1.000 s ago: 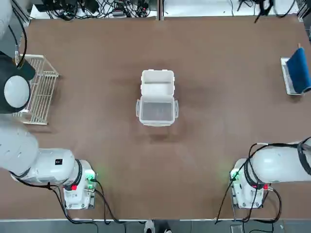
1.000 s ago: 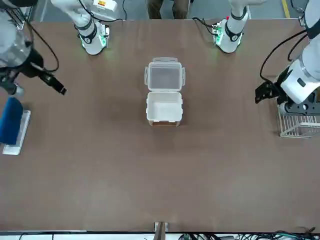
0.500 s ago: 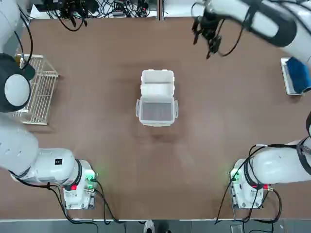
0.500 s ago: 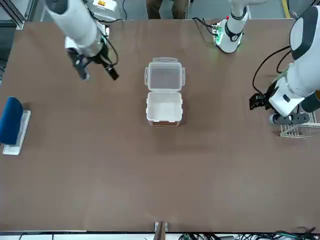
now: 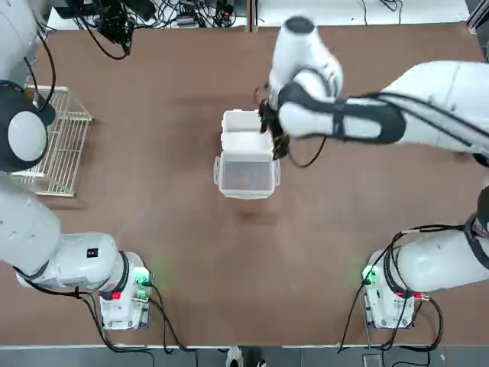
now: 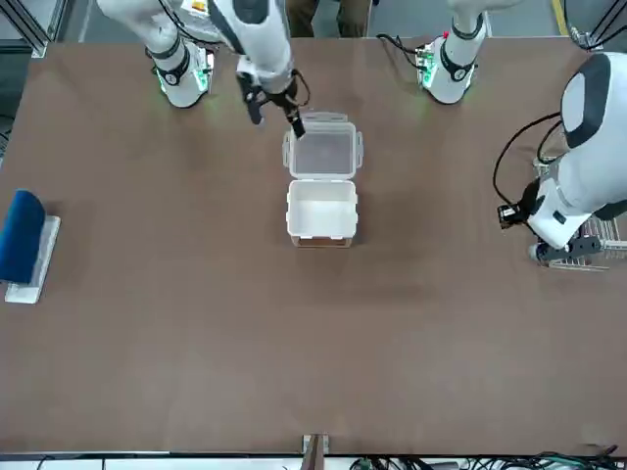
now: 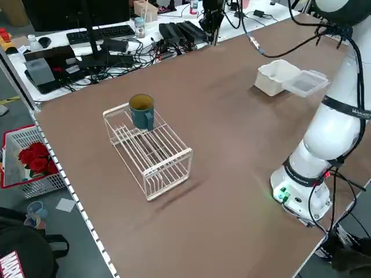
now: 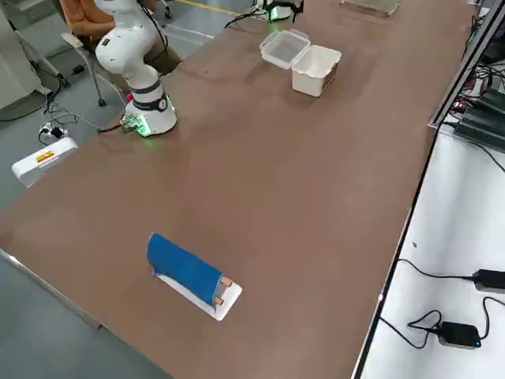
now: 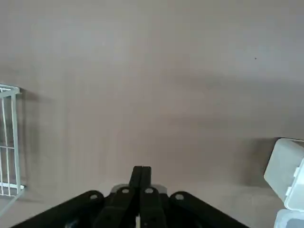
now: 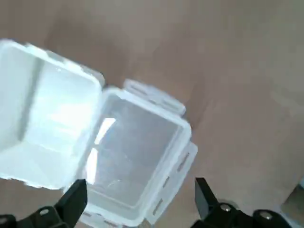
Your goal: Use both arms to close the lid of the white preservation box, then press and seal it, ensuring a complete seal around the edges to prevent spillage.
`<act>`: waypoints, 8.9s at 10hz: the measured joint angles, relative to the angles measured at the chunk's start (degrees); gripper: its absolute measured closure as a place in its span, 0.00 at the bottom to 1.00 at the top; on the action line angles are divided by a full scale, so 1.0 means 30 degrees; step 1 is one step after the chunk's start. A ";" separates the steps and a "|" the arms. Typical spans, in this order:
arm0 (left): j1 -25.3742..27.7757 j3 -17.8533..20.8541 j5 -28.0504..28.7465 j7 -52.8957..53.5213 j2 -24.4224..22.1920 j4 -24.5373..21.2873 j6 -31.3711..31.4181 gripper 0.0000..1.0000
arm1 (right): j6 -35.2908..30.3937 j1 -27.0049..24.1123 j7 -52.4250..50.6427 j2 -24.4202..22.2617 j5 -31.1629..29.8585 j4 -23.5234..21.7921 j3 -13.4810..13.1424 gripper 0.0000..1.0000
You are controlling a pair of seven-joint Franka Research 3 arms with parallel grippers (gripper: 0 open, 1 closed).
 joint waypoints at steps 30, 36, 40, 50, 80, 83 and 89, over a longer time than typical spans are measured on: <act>-0.0455 -0.0394 -0.0650 -0.3667 0.0583 -0.0591 0.0279 0.99 | 0.8691 0.2719 0.4049 0.4704 0.0016 -0.2602 -0.0135 0.85; -0.0432 -0.0384 -0.2202 -0.3667 0.0572 -0.0592 0.0349 0.99 | 0.5733 0.2225 0.4642 0.4666 0.0280 -0.0853 -0.0070 0.88; -0.0418 -0.0380 -0.2205 -0.3685 0.0579 -0.0601 0.0357 0.99 | 0.4201 0.1881 0.4704 0.4491 0.0685 0.0145 -0.0085 0.88; -0.0544 -0.0378 -0.2207 -0.4216 0.0936 -0.0716 0.0356 0.99 | 0.3337 0.0562 0.3893 0.5955 0.0284 0.5819 -0.3162 0.93; -0.1635 -0.6263 -0.4195 -1.1680 0.1379 -0.9519 1.3108 0.99 | 0.4623 0.1329 0.3221 1.0462 -0.3991 0.7611 -0.3777 0.99; -0.1875 -0.6659 -0.4196 -1.2341 0.1677 -0.9585 1.3806 0.99 | 0.4652 0.1439 0.3324 1.0465 -0.4166 0.7634 -0.3804 0.99; -0.2426 -0.6674 -0.4197 -1.2611 0.2489 -0.9682 1.4934 0.99 | 0.5041 0.2231 0.3493 1.0504 -0.4276 0.7696 -0.3823 0.99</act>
